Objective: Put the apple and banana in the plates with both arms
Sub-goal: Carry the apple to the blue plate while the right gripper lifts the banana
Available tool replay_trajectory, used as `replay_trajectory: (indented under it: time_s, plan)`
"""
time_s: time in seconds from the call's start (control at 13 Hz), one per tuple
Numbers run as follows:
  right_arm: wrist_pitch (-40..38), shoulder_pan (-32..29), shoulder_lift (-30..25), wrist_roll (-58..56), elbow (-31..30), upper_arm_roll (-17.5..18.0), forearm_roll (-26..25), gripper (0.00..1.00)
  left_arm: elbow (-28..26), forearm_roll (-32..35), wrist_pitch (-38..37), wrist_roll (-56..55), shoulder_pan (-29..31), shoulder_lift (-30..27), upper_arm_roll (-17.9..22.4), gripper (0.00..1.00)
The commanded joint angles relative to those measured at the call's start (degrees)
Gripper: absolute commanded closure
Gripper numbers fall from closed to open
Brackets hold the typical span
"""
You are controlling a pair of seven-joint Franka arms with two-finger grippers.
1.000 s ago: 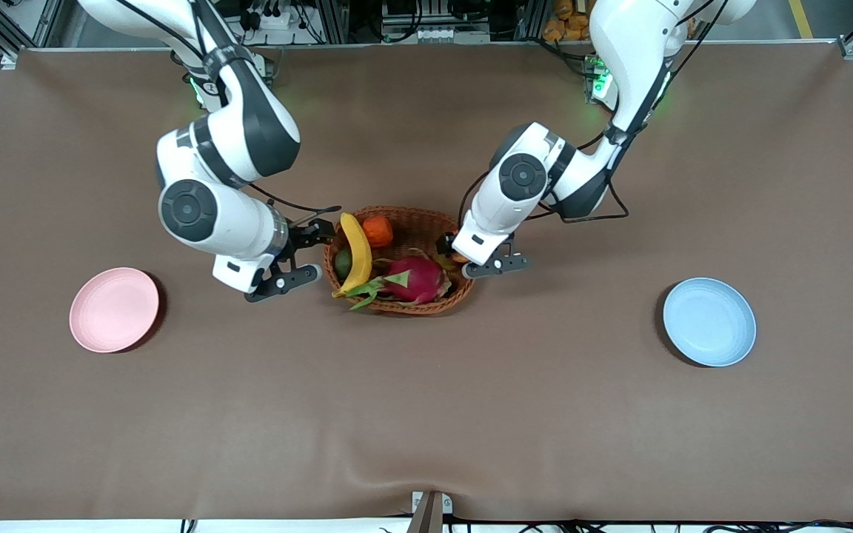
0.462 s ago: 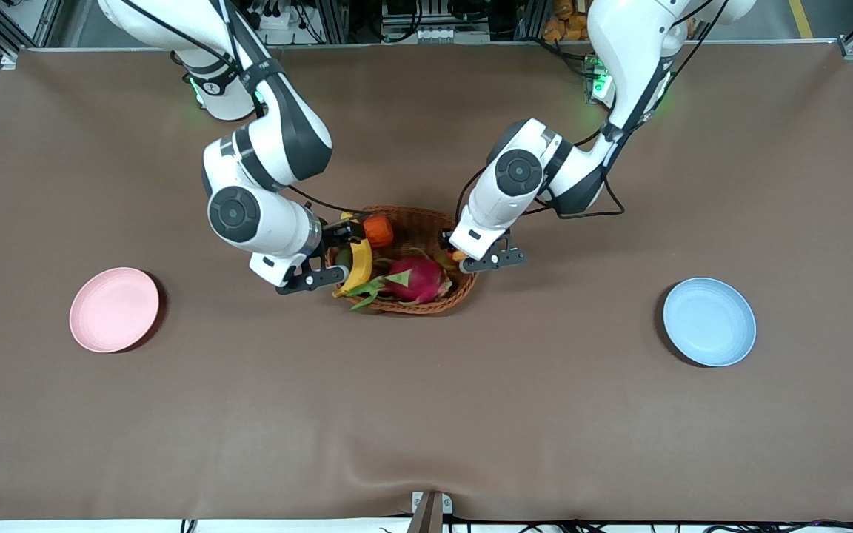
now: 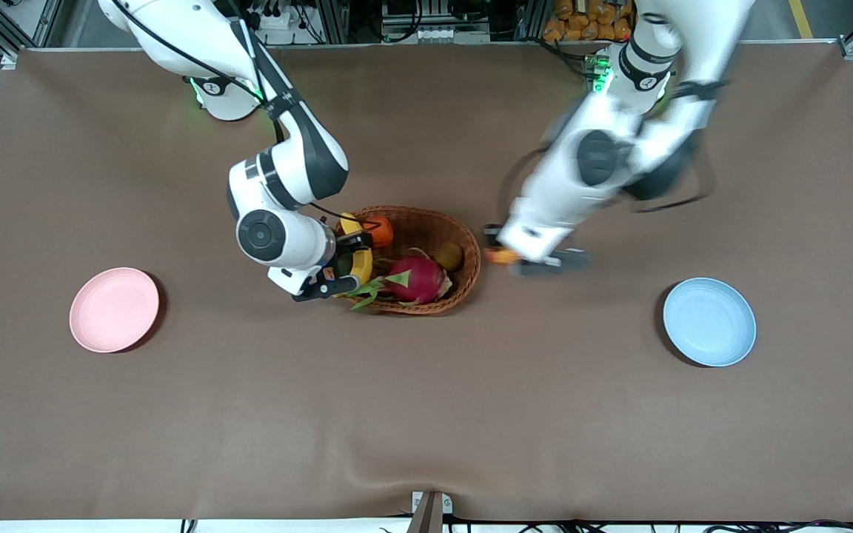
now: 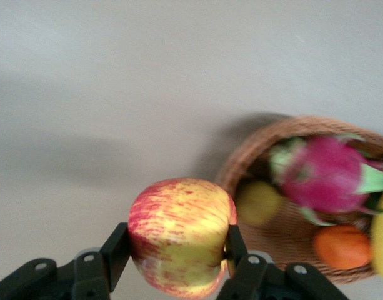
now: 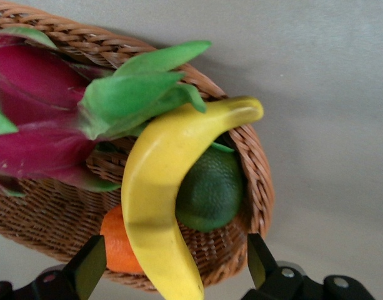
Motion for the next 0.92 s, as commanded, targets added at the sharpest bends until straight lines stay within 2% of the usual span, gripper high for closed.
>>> replay_trajectory:
  time_s: [0.0,0.23,0.38,0.46,0.54,0.62,0.69,0.77,0.85]
  plan:
    - [1.48,1.9,0.93,0.62,0.06,-0.59,4.24,0.0,-1.8,-0.6,-3.27,17.04,12.28,-1.0,-0.54,1.0]
    - [1.48,2.25,1.99,0.62,0.06,-0.5,4.51,0.0,-1.89,1.15,-2.31,26.47,20.99,2.77,-0.46,1.0]
    - [2.0,2.52,2.16,0.53,0.15,-0.59,4.6,0.0,-1.88,1.33,1.72,29.91,24.26,6.46,-0.37,1.0]
    - [2.27,2.43,2.16,0.53,0.15,-0.59,4.6,0.36,-1.71,1.33,3.74,32.45,26.27,8.22,-0.37,1.0]
    - [2.7,2.17,2.16,0.53,0.15,-0.59,4.6,0.61,-1.27,0.55,5.59,37.0,29.25,10.07,-0.46,1.0]
    - [2.71,2.08,2.16,0.53,0.15,-0.59,4.6,0.78,-0.83,0.45,6.13,42.18,32.24,11.74,-0.63,1.0]
    - [2.8,2.08,2.16,0.53,0.15,-0.59,4.51,0.93,1.08,-0.33,6.48,46.67,33.92,13.75,-0.54,1.0]
    - [3.14,1.99,2.25,0.53,0.15,-0.59,4.51,1.0,2.5,-1.82,6.49,50.8,35.51,15.86,-0.63,1.0]
    - [3.23,1.73,2.25,0.53,0.24,-0.59,4.51,1.0,3.29,-4.44,6.49,55.45,37.96,17.71,-0.63,1.0]
